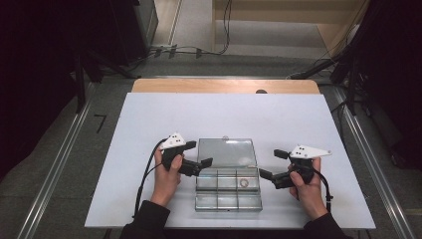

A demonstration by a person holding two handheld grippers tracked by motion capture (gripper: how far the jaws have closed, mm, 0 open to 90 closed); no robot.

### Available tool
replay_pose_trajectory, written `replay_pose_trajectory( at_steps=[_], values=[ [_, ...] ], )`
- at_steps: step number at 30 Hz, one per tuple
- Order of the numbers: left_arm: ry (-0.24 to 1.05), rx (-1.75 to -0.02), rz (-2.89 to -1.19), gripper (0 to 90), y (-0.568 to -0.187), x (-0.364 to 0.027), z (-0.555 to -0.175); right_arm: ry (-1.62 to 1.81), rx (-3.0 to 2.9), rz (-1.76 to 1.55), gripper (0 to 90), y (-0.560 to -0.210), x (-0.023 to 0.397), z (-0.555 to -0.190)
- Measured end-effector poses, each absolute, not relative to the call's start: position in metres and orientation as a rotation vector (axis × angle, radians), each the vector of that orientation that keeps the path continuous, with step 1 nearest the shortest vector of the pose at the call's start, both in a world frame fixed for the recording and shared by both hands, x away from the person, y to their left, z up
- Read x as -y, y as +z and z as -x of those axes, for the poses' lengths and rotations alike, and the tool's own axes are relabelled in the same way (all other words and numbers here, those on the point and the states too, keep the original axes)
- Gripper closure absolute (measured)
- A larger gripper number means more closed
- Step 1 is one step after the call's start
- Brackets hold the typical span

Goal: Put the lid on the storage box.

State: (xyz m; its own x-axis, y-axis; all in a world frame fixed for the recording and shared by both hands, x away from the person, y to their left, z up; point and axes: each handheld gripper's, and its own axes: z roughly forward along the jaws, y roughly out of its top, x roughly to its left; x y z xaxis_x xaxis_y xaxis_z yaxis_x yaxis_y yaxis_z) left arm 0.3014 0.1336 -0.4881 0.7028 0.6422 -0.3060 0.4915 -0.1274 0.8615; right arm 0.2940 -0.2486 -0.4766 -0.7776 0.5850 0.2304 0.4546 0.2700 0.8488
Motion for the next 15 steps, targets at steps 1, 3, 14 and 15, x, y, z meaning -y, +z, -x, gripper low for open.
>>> replay_pose_trajectory(
  at_steps=[1, 3, 14, 15],
  values=[
    [0.157, -0.916, -1.77, 3.4, -0.488, -0.134, -0.302, 1.543, -2.4, -0.988, 0.0, -0.476, 0.249, -0.295],
    [0.145, -0.939, -1.763, 4.0, -0.489, -0.135, -0.304, 1.551, -2.396, -0.999, 0.0, -0.476, 0.249, -0.297],
    [0.068, -1.053, -1.752, 10.3, -0.499, -0.134, -0.312, 1.562, -2.422, -1.062, 0.0, -0.477, 0.241, -0.31],
    [0.061, -1.064, -1.753, 10.8, -0.5, -0.134, -0.312, 1.563, -2.428, -1.067, 0.0, -0.478, 0.24, -0.311]
  ],
)
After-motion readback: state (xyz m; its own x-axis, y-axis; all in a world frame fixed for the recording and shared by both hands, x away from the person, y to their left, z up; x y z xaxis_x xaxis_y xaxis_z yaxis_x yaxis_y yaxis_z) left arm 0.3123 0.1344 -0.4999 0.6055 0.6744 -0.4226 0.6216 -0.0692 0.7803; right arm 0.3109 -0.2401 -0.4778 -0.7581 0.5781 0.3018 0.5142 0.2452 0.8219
